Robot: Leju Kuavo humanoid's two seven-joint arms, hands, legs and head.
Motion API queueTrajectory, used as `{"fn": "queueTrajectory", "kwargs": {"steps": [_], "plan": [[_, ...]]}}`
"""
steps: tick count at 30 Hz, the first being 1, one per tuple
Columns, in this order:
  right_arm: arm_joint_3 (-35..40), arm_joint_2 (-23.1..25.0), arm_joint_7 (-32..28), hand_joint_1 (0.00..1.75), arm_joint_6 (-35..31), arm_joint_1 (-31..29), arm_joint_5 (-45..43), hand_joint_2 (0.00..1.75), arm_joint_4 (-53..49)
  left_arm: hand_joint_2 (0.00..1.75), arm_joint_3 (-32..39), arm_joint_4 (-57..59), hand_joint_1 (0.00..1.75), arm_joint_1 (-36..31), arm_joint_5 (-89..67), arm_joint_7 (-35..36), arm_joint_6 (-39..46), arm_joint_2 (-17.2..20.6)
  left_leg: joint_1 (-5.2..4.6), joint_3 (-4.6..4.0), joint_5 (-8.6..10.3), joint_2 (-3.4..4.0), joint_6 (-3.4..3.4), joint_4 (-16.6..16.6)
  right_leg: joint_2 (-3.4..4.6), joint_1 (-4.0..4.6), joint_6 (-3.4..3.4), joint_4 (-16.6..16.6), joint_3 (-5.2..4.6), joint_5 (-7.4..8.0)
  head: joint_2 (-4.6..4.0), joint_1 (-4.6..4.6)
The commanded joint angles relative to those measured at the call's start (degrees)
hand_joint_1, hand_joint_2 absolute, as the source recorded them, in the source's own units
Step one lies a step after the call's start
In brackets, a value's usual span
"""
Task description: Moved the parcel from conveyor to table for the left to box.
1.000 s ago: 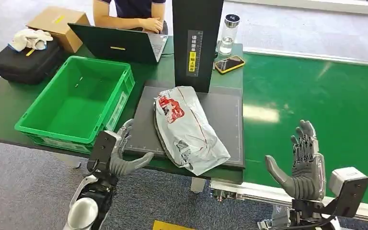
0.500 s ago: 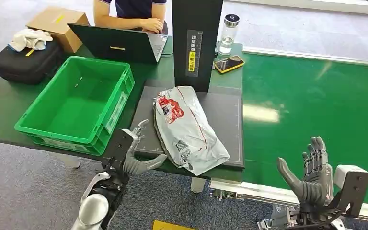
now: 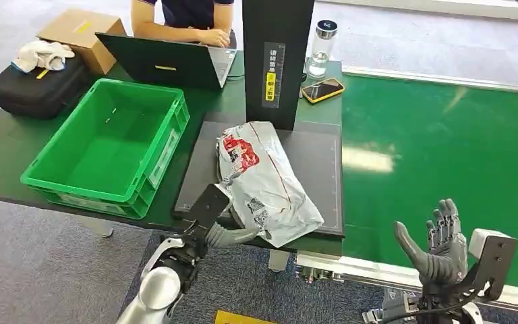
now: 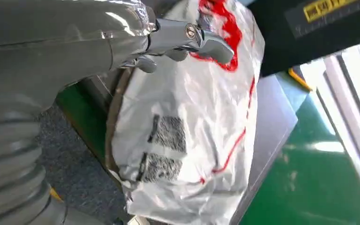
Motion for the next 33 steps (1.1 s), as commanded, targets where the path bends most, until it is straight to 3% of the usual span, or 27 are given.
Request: {"fn": "queueTrajectory", "kwargs": {"steps": [1, 7, 19, 28, 33], "plan": [[-1.6, 1.9, 0.0, 0.00, -0.2, -2.2, 0.1, 1.75, 3.8, 1.75, -4.9, 11.4, 0.00, -5.8, -0.4, -0.5, 0.3, -0.6, 0.01, 0.20, 0.04, 0.04, -0.04, -0.2, 0.05, 0.02, -0.10, -0.1, 0.18, 0.04, 0.02, 0.00], [-1.0, 0.7, -0.2, 0.00, -0.1, -3.0, 0.2, 1.75, 4.9, 1.75, -7.0, 17.6, 0.00, -8.7, -0.3, -1.0, 0.4, -2.0, 0.01, 0.12, 0.02, 0.00, -0.02, -0.1, 0.01, 0.02, -0.06, -0.1, 0.12, 0.02, 0.00, 0.00], [-1.8, 0.6, -0.8, 0.00, -0.6, -2.4, 0.1, 1.75, 3.4, 1.75, -7.8, 19.0, 0.00, -9.0, -0.4, -1.2, 2.3, -1.7, -0.01, 0.21, 0.01, 0.06, -0.03, -0.2, 0.08, 0.00, -0.09, -0.1, 0.18, 0.02, 0.00, 0.00], [-2.7, 1.3, -0.9, 0.00, -0.9, -2.1, 0.2, 1.75, 3.4, 1.75, -6.3, 10.1, 0.00, -6.6, -0.1, -1.4, 5.5, 0.9, 0.02, 0.06, -0.01, 0.06, -0.03, 0.0, 0.07, 0.02, -0.06, 0.0, 0.04, 0.01, 0.02, 0.00], [-4.1, 2.4, -0.9, 0.00, -0.5, -0.5, 0.5, 1.75, 1.1, 1.75, -4.7, -1.6, 0.00, -3.7, -3.7, -0.4, 13.7, 3.7, 0.02, 0.12, -0.03, 0.11, -0.06, -0.1, 0.12, 0.03, -0.12, 0.0, 0.07, -0.02, 0.02, 0.00]]}}
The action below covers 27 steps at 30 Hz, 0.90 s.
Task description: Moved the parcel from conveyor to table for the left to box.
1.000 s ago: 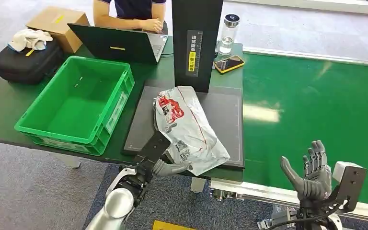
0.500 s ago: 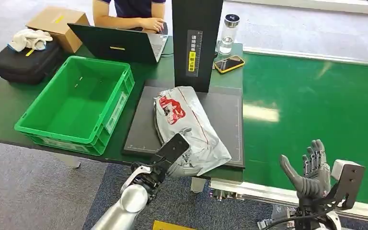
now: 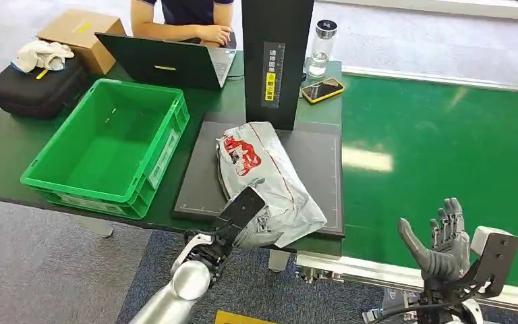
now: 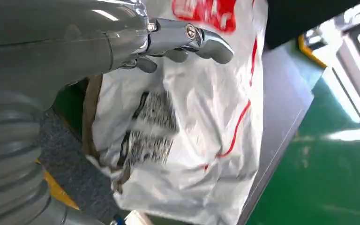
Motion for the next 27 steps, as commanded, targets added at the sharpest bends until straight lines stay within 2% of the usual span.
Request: {"fn": "queueTrajectory", "kwargs": {"steps": [1, 4, 5, 7, 8, 15, 27], "plan": [[-2.9, 2.2, 0.2, 0.00, 0.6, 1.0, 0.4, 1.75, -0.9, 1.75, 1.1, -15.6, 0.00, 2.7, -4.0, 1.7, 8.1, 5.8, 0.02, 0.07, -0.04, 0.10, -0.05, 0.0, 0.11, 0.03, -0.09, 0.0, 0.02, -0.02, -0.02, 0.02], [-3.4, 2.5, 0.2, 0.00, 0.8, 1.0, 0.6, 1.75, -1.2, 1.75, 1.1, -20.6, 0.00, 4.3, -7.9, 2.4, 12.5, 7.1, 0.01, 0.12, -0.05, 0.15, -0.06, -0.1, 0.17, 0.02, -0.12, 0.0, 0.04, -0.02, 0.00, 0.00], [-3.7, 2.6, 0.2, 0.00, 0.9, 1.0, 0.8, 1.75, -1.3, 1.75, 0.0, -21.6, 0.00, 4.4, -15.2, 4.4, 16.8, 8.0, 0.02, 0.10, -0.04, 0.11, -0.05, -0.1, 0.13, 0.04, -0.11, 0.0, 0.04, -0.02, 0.00, -0.02], [-3.6, 2.4, 0.2, 0.00, 1.0, 0.9, 0.8, 1.75, -1.2, 1.75, -0.6, -21.9, 0.00, 4.5, -17.1, 5.3, 17.2, 8.1, 0.02, 0.10, -0.03, 0.11, -0.05, -0.1, 0.12, 0.03, -0.10, 0.0, 0.05, -0.02, 0.00, -0.02], [-3.6, 2.3, 0.2, 0.00, 1.1, 0.8, 0.9, 1.75, -1.0, 1.75, -2.2, -21.6, 0.00, 4.2, -24.5, 8.3, 19.9, 8.7, 0.01, 0.22, -0.03, 0.16, -0.06, -0.1, 0.17, 0.02, -0.14, -0.1, 0.14, -0.01, 0.00, 0.02], [-2.7, 0.2, -0.6, 0.00, 1.8, -0.6, 0.4, 1.75, 2.0, 1.75, -8.8, -15.6, 0.00, 2.8, -36.0, 15.0, 16.2, 8.6, 0.00, 0.14, 0.01, 0.06, -0.01, -0.1, 0.08, 0.00, -0.06, -0.1, 0.13, 0.03, 0.00, 0.00], [0.2, -0.4, -0.5, 0.00, 1.8, -3.7, 0.7, 1.75, 4.7, 1.75, -12.8, -10.6, 0.00, 4.0, -39.7, 18.0, 11.3, 6.0, -0.01, 0.27, 0.02, 0.18, -0.03, -0.2, 0.20, 0.00, -0.09, -0.2, 0.21, 0.08, 0.00, -0.02]]}}
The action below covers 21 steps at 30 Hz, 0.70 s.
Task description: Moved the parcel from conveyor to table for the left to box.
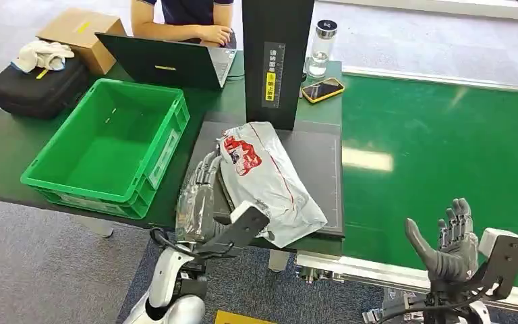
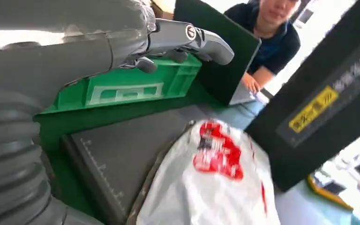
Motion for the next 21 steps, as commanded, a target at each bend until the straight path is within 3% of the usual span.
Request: {"fn": "queueTrajectory", "kwargs": {"steps": [1, 21], "plan": [[2.2, -0.8, 0.1, 0.00, 0.2, -3.2, 0.0, 1.75, 4.9, 1.75, -4.7, 6.7, 0.00, -0.7, -0.3, 0.6, -2.9, -0.3, 0.00, 0.29, 0.02, 0.18, -0.04, -0.2, 0.20, 0.01, -0.10, -0.2, 0.23, 0.08, 0.00, 0.00], [2.8, -0.8, 0.3, 0.00, -0.2, -3.0, 0.1, 1.75, 4.8, 1.75, -5.7, 7.0, 0.00, -1.0, 0.9, -0.1, -5.6, -0.7, 0.00, 0.22, 0.01, 0.11, -0.03, -0.2, 0.13, 0.01, -0.10, -0.1, 0.18, 0.04, 0.00, 0.00]]}}
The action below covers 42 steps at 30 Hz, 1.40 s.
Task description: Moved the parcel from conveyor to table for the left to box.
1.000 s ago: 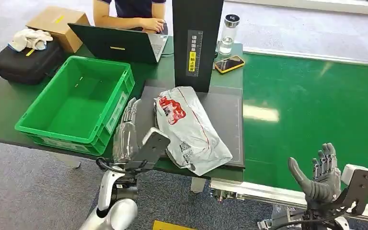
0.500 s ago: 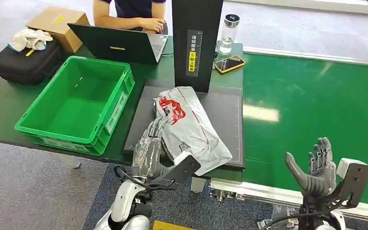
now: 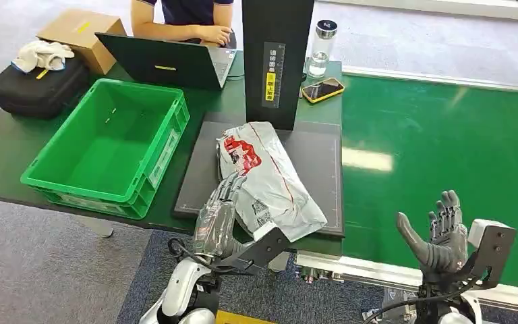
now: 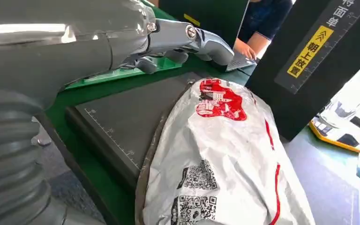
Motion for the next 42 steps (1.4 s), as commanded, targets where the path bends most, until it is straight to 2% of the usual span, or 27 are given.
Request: {"fn": "queueTrajectory", "kwargs": {"steps": [1, 8, 14, 19, 28, 42], "plan": [[1.1, -0.4, 0.1, 0.00, -0.5, -0.9, -0.1, 1.75, 2.8, 1.75, -2.6, 4.6, 0.00, -1.9, 0.9, -0.6, -2.4, -0.5, 0.00, 0.15, 0.00, 0.07, -0.02, -0.1, 0.08, 0.01, -0.07, -0.1, 0.13, 0.02, 0.00, 0.00], [0.9, 0.0, 0.2, 0.00, -0.8, -0.2, -0.2, 1.75, 2.1, 1.75, -3.2, 8.9, 0.00, -3.9, 3.1, -2.1, -3.8, -2.3, 0.00, 0.20, 0.02, 0.01, -0.02, -0.1, 0.02, 0.00, -0.08, -0.1, 0.19, 0.01, 0.00, 0.00], [1.1, 0.5, 0.2, 0.00, -1.1, -0.4, -0.2, 1.75, 2.2, 1.75, -4.3, 19.9, 0.00, -8.9, 3.7, -3.1, -2.8, -7.1, -0.01, 0.20, 0.07, -0.02, -0.03, -0.2, 0.00, 0.00, -0.10, -0.2, 0.19, 0.06, 0.00, 0.00], [1.4, 0.5, 0.2, 0.00, -1.1, -0.5, -0.2, 1.75, 2.6, 1.75, -4.7, 21.2, 0.00, -11.2, 3.7, -3.0, -2.8, -8.8, -0.01, 0.17, 0.03, -0.02, -0.02, -0.1, 0.00, 0.00, -0.07, -0.1, 0.17, 0.03, 0.00, 0.00], [4.2, -0.8, 0.2, 0.00, -1.5, -2.8, -0.4, 1.75, 5.6, 1.75, -4.9, 22.3, 0.00, -13.0, 4.1, -2.6, -2.5, -9.3, 0.00, 0.18, 0.01, 0.11, -0.02, -0.1, 0.12, 0.00, -0.07, -0.1, 0.14, 0.05, -0.02, 0.00], [4.6, -1.4, 0.2, 0.00, -1.9, -3.0, -0.5, 1.75, 6.2, 1.75, -5.5, 23.8, 0.00, -12.4, 4.2, -2.6, -2.2, -8.9, 0.00, 0.15, 0.01, 0.10, -0.01, -0.1, 0.11, 0.01, -0.06, -0.1, 0.12, 0.04, 0.00, 0.00]]}}
